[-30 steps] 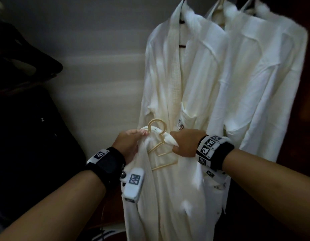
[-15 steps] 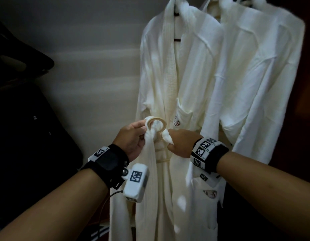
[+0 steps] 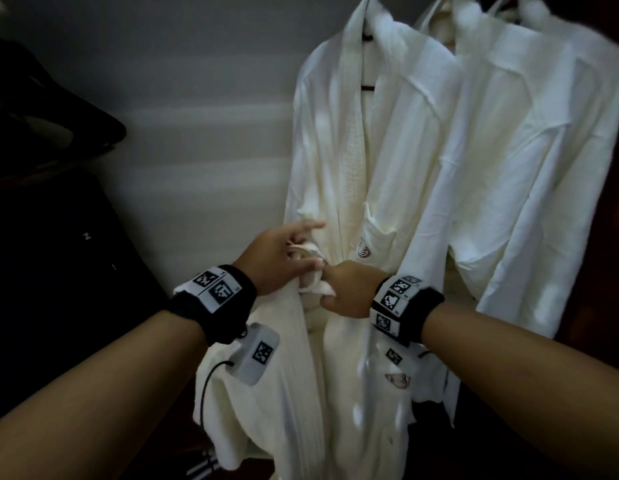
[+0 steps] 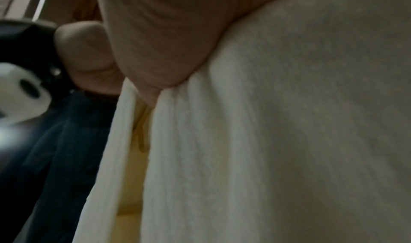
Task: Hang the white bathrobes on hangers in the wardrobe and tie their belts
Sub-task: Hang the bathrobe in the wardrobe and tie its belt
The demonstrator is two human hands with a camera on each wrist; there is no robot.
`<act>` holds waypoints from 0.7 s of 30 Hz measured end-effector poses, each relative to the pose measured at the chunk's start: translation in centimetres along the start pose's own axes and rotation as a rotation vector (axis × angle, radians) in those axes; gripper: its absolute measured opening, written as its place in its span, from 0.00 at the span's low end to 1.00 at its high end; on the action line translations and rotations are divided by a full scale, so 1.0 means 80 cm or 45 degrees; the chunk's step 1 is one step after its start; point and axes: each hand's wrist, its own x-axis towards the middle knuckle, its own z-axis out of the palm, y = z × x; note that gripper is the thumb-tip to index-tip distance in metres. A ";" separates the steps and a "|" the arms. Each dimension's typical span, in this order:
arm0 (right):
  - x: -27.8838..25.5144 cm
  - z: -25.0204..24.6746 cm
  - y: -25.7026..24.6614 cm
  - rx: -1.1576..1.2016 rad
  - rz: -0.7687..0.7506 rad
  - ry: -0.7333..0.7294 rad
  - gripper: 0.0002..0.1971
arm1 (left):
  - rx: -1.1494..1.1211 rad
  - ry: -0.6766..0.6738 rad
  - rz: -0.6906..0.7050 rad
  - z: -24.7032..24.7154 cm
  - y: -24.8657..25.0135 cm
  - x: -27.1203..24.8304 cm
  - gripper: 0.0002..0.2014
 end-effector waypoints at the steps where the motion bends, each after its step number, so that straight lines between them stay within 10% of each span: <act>1: 0.004 -0.002 0.004 0.044 0.020 0.044 0.17 | -0.047 0.018 -0.050 -0.008 -0.006 -0.001 0.36; 6: 0.025 -0.031 0.013 0.133 0.095 0.188 0.09 | -0.519 -0.114 -0.267 -0.029 -0.060 -0.023 0.49; 12: 0.072 -0.097 -0.001 0.167 0.086 0.384 0.10 | 0.524 0.043 0.028 -0.075 -0.088 -0.009 0.33; 21: 0.163 -0.233 0.015 -0.059 0.203 0.602 0.15 | 0.792 0.137 0.128 -0.207 -0.072 0.152 0.28</act>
